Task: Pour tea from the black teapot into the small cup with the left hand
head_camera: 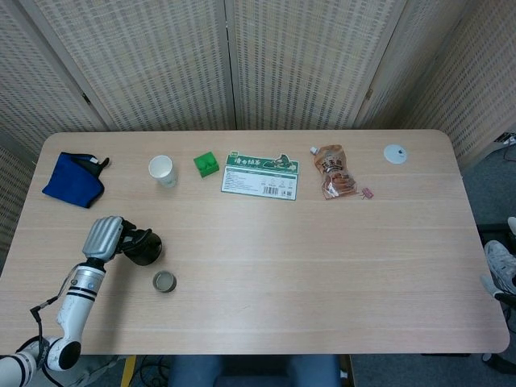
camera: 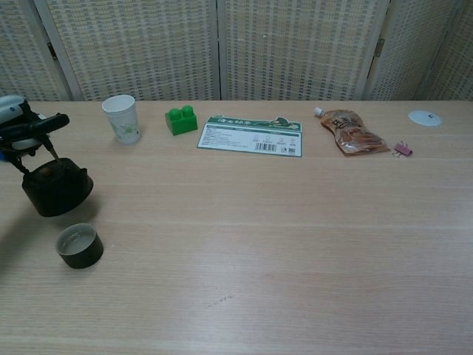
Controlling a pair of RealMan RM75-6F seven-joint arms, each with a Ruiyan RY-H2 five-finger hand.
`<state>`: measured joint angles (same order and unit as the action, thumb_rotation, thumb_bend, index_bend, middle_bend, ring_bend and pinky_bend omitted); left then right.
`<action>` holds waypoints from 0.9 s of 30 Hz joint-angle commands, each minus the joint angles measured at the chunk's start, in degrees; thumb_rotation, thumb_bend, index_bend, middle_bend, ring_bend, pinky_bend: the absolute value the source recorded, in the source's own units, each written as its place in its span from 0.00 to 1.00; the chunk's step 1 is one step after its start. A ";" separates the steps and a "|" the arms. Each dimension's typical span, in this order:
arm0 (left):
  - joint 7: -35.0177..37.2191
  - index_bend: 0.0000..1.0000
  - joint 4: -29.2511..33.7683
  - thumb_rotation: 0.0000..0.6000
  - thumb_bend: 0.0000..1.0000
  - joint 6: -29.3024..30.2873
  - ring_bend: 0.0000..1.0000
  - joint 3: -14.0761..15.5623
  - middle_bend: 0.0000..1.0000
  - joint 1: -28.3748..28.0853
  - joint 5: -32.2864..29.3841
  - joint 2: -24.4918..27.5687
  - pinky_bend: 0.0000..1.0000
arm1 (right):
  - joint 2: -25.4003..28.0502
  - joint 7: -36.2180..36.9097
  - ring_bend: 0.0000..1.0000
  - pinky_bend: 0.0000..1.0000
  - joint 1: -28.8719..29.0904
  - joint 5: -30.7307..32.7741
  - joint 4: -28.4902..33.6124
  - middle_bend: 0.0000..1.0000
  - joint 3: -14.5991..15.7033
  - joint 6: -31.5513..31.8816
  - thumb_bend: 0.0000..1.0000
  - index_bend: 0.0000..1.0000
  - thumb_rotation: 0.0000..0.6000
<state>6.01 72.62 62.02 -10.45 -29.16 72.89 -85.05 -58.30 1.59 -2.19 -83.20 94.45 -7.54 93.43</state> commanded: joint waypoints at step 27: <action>-4.86 0.95 -12.94 0.14 0.19 -0.05 0.88 3.34 1.00 -1.56 4.05 -6.46 0.41 | -0.28 0.64 0.00 0.00 -0.02 0.44 -0.75 0.08 0.06 -0.44 0.14 0.07 1.00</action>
<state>1.17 59.66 62.00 -7.14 -30.75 76.96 -91.52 -58.57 2.22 -2.21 -82.76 93.70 -7.48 93.00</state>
